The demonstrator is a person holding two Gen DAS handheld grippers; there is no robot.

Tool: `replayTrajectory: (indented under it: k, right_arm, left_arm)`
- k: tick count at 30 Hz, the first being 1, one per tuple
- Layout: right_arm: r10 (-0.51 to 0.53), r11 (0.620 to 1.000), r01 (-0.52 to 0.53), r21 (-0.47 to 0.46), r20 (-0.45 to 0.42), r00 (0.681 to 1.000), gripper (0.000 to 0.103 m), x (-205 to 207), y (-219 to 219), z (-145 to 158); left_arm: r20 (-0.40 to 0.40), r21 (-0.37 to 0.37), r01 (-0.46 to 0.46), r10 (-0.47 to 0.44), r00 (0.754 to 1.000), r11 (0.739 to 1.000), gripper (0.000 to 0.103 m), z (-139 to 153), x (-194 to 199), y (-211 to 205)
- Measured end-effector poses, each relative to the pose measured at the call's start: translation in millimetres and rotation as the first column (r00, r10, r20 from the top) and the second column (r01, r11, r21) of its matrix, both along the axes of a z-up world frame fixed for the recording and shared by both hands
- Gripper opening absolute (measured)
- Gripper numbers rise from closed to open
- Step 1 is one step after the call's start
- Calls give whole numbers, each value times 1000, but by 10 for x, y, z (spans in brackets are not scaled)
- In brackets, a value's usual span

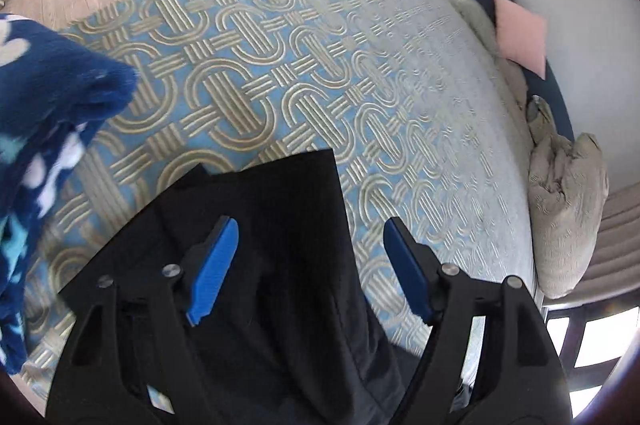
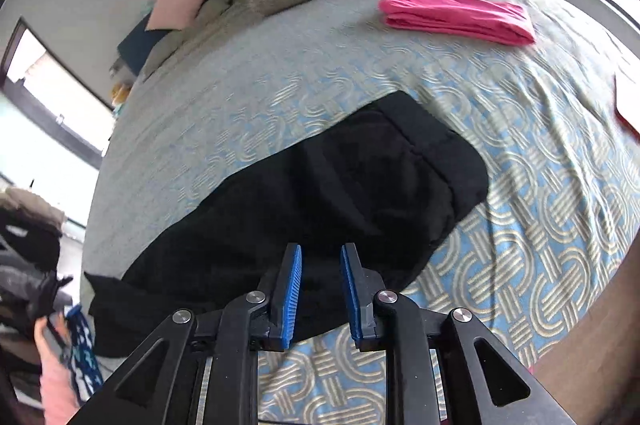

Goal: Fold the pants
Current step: 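Lift the hems with both grippers and carry them toward the waistband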

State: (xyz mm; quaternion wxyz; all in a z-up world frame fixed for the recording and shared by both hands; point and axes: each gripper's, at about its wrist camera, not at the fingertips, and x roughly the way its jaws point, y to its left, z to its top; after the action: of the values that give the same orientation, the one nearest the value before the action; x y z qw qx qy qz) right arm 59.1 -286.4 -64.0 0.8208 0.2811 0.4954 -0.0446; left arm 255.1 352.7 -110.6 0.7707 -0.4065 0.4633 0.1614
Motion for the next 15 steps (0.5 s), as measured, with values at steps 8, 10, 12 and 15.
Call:
replayTrajectory:
  k: [8, 10, 12, 15]
  right_arm:
    - [188, 982, -189, -15, -43, 981, 25, 226, 636, -39]
    - [204, 978, -206, -23, -69, 977, 25, 290, 725, -99]
    - [210, 976, -214, -34, -94, 973, 25, 326, 819, -153]
    - [216, 975, -220, -19, -124, 969, 25, 390, 949, -246]
  left_arm:
    - [-84, -15, 184, -185, 979, 983, 66, -236, 463, 93]
    - [-89, 12, 291, -289, 953, 957, 19, -209, 534, 45]
    - [-132, 54, 377, -368, 921, 925, 14, -209, 590, -43]
    - [-174, 86, 430, -411, 895, 899, 14, -222, 628, -150]
